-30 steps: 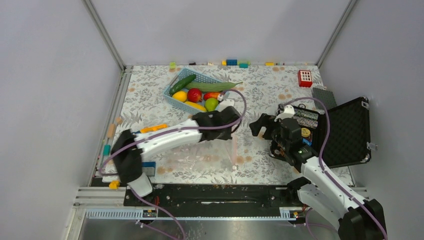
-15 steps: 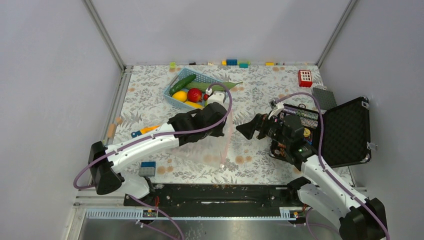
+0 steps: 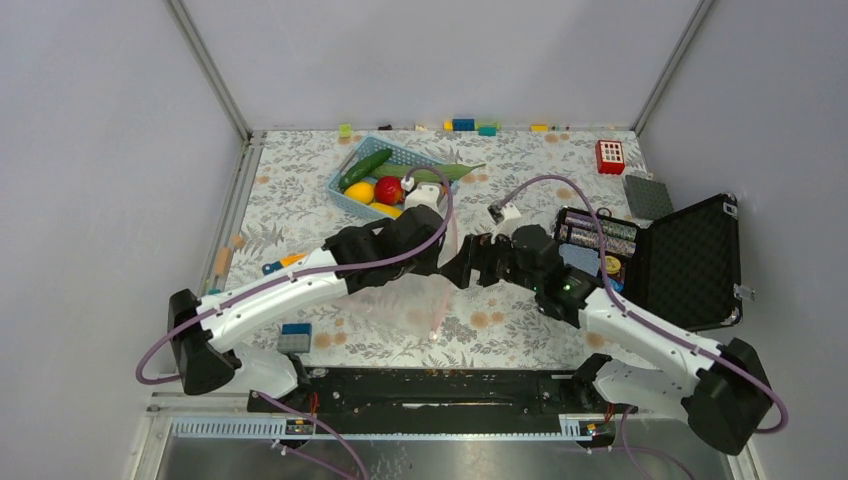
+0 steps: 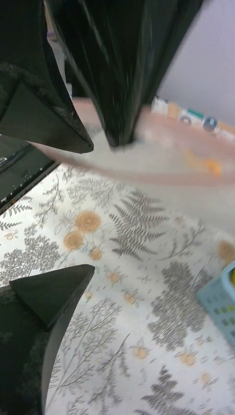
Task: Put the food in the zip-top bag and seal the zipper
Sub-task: Open the zipper of the food storage bag.
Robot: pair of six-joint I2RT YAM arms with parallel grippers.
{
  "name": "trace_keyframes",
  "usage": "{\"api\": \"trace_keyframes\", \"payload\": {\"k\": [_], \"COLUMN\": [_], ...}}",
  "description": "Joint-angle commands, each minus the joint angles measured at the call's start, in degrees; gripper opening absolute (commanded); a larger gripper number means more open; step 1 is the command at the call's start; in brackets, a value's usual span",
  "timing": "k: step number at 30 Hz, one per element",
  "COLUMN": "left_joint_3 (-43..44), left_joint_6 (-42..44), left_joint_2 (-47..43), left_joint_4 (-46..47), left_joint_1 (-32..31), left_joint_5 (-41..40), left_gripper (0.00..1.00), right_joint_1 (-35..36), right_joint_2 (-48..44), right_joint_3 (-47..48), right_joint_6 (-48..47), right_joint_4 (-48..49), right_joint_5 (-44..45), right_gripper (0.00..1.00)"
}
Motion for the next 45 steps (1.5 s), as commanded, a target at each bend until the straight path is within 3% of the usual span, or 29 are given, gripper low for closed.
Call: {"api": "trace_keyframes", "payload": {"k": [1,9,15,19,27,35,38,45], "left_joint_3": [1.17,4.10,8.66,11.43,8.17,6.29,4.56,1.32], "left_joint_6": [-0.88,-0.63,-2.99,-6.31,-5.72,-6.99,-7.72,-13.85], "left_joint_2": [-4.44,-7.65,-10.16,-11.37,-10.86,-9.22,-8.92,-7.47], "left_joint_4": [-0.20,-9.30,-23.11,-31.17,-22.08,-17.48,-15.03,-13.06], "left_joint_1": [0.09,0.08,0.09,0.18,0.16,0.18,0.18,0.18], "left_joint_5": [-2.00,-7.59,-14.83,-21.32,-17.82,-10.89,-6.46,-6.97], "left_gripper": [0.00,0.00,0.00,0.00,0.26,0.67,0.71,0.73], "right_joint_1": [3.23,4.26,4.23,4.31,7.86,13.18,14.78,16.73], "right_joint_2": [4.21,9.02,7.87,7.07,5.78,8.43,10.65,12.37], "right_joint_3": [3.90,7.40,11.35,11.71,14.34,20.15,22.87,24.47], "right_joint_6": [-0.49,1.24,0.80,0.18,-0.49,4.74,5.65,7.70], "right_joint_4": [-4.30,-6.31,-16.01,-17.41,-13.87,-14.51,-16.45,-16.47], "right_joint_5": [11.64,17.36,23.12,21.45,13.46,18.85,22.00,24.70], "right_gripper": [0.87,0.29,0.09,0.00,0.00,0.00,0.00,0.00]}}
